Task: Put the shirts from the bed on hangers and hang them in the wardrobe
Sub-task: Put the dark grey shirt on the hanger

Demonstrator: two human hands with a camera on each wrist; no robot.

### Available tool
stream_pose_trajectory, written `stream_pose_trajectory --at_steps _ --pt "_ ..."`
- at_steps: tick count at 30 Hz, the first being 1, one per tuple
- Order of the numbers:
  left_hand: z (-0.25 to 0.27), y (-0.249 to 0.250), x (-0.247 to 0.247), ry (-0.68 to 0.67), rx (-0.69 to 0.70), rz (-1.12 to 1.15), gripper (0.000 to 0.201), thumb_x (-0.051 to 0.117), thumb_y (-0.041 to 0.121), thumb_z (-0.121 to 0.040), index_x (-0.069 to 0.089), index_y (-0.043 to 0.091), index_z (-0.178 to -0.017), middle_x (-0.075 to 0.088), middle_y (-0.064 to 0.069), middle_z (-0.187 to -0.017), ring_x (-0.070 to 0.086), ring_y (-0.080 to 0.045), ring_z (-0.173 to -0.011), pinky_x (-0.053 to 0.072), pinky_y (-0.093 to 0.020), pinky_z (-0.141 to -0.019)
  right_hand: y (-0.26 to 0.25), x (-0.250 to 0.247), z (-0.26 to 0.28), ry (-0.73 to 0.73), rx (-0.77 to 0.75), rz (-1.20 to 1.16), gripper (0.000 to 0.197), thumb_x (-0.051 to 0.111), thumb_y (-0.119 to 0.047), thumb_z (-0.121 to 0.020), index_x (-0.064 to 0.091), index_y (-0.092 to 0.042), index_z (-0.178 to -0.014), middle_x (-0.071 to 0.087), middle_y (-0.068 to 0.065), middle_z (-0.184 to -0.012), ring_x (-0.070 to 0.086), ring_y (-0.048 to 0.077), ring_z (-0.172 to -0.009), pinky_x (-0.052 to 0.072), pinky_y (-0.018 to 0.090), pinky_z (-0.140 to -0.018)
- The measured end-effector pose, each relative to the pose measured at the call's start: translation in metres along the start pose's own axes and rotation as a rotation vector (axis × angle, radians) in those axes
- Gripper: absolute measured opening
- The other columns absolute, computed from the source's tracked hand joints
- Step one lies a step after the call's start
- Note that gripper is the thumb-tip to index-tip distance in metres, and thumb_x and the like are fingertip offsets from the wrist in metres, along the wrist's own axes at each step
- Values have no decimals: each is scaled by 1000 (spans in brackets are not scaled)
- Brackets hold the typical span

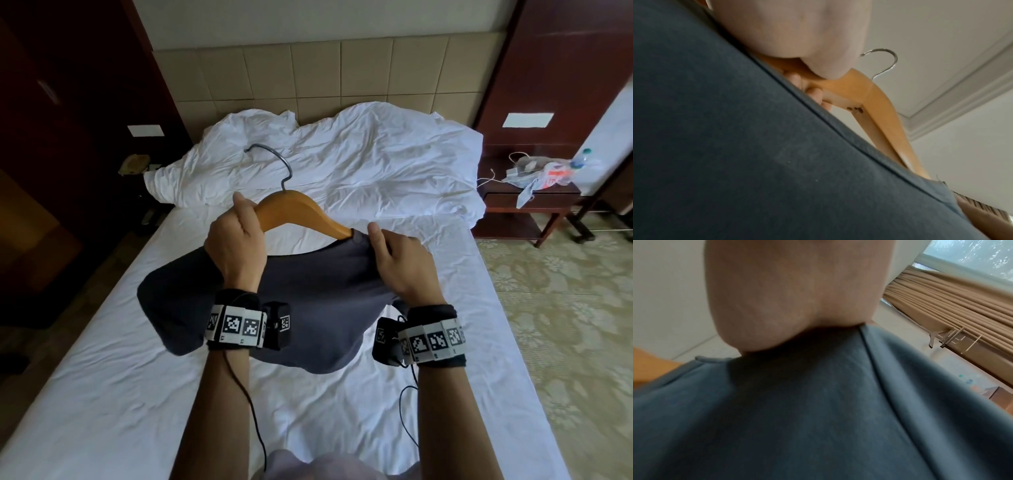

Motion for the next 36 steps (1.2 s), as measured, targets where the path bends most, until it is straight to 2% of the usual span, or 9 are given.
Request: stream_pose_trajectory --at_steps 6,12,18,22,26,28,31,33,36 --pt "-9 -15 -20 58 -62 -2 62 21 49 -105 56 23 -61 65 -2 -60 64 -26 -62 52 -39 -67 6 -5 3 274 -43 -89 57 30 -56 -108 40 -20 -65 52 -4 -63 56 30 -65 34 37 -63" --pt "-12 -23 -23 46 -52 -33 73 19 51 -103 61 10 -59 64 -4 -56 64 -26 -57 54 -42 -65 23 13 3 127 37 -267 61 36 -61 -108 37 -23 -61 50 -3 -58 51 16 -61 35 38 -60" --pt "-6 -17 -16 -13 -41 -74 69 23 43 -107 65 8 -65 67 -5 -60 64 -24 -62 35 -29 -66 24 15 3 -37 32 -96 64 32 -78 -98 57 -22 -77 66 -3 -81 64 24 -83 53 46 -81" --pt "3 -6 -2 -106 0 -57 68 26 42 -107 68 5 -68 67 -2 -60 63 -22 -61 39 -31 -66 -12 -3 3 -16 -79 -261 71 50 -89 -83 70 -26 -105 72 -12 -103 67 5 -102 53 29 -91" --pt "20 10 20 -216 62 -46 71 23 48 -104 71 7 -72 69 -2 -63 66 -24 -66 48 -37 -70 -64 -3 12 -124 -176 -447 47 63 -74 -88 67 -28 -99 68 -13 -80 65 3 -77 48 17 -70" --pt "28 14 33 -320 72 -31 68 24 49 -105 69 12 -70 69 0 -65 67 -23 -69 51 -40 -73 -72 1 14 -90 -170 -420 46 63 -71 -92 60 -26 -86 58 -11 -68 56 6 -63 41 20 -60" --pt "37 13 48 -502 70 48 65 26 49 -107 64 20 -63 68 1 -61 66 -15 -63 54 -40 -75 -62 6 15 -23 -92 -456 45 65 -67 -92 56 -26 -76 52 -12 -60 51 5 -56 36 16 -56" --pt "39 8 50 -558 72 80 69 26 53 -107 70 15 -71 71 -1 -66 68 -15 -67 56 -41 -76 -57 7 16 -8 -77 -487 46 66 -64 -92 56 -23 -74 50 -12 -59 47 5 -53 35 17 -55" --pt "37 -5 43 -556 87 -7 63 26 52 -110 77 17 -97 77 -2 -91 70 -19 -89 54 -38 -87 -60 6 18 24 -86 -476 51 64 -61 -96 53 -17 -75 49 -7 -60 43 7 -54 36 24 -54"
Point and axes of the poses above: each hand's wrist, its own z-axis away from the middle knuckle, its own x-axis out of the palm, y = z × x, the point moved 7 cm from there along -z, towards the middle knuckle
